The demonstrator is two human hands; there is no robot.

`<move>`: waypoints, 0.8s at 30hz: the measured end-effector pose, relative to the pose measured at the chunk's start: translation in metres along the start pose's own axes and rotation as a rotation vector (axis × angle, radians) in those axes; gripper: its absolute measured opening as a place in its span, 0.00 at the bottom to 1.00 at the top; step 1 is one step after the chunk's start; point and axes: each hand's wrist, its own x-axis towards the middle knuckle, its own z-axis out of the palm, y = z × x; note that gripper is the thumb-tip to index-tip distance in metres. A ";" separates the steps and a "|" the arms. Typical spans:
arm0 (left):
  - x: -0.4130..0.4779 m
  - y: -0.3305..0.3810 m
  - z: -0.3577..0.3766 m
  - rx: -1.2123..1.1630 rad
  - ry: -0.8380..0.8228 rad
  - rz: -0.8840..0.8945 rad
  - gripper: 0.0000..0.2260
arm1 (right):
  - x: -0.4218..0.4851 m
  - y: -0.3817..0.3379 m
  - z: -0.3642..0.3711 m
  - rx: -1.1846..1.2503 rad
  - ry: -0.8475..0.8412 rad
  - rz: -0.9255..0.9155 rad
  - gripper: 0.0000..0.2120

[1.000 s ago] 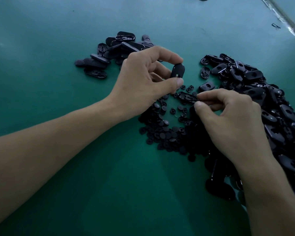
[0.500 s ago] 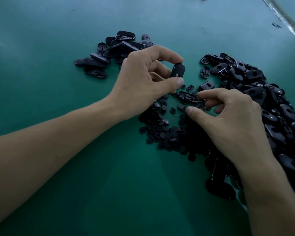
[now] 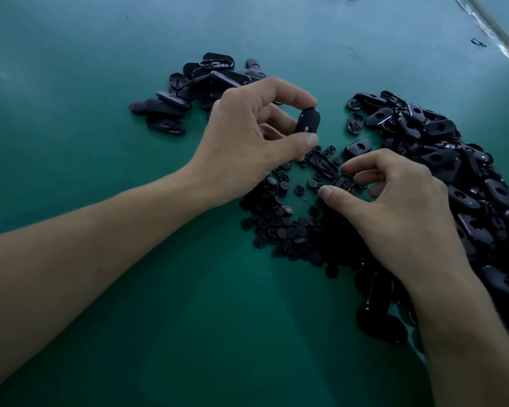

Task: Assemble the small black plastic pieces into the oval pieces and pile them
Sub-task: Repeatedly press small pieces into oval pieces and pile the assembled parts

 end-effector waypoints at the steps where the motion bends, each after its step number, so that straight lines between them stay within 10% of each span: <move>1: 0.000 0.000 0.000 0.000 0.001 0.000 0.13 | 0.000 0.000 0.000 -0.011 0.001 0.001 0.17; 24: 0.000 0.000 -0.001 -0.008 -0.002 -0.008 0.15 | 0.002 0.004 0.002 0.048 0.021 -0.094 0.18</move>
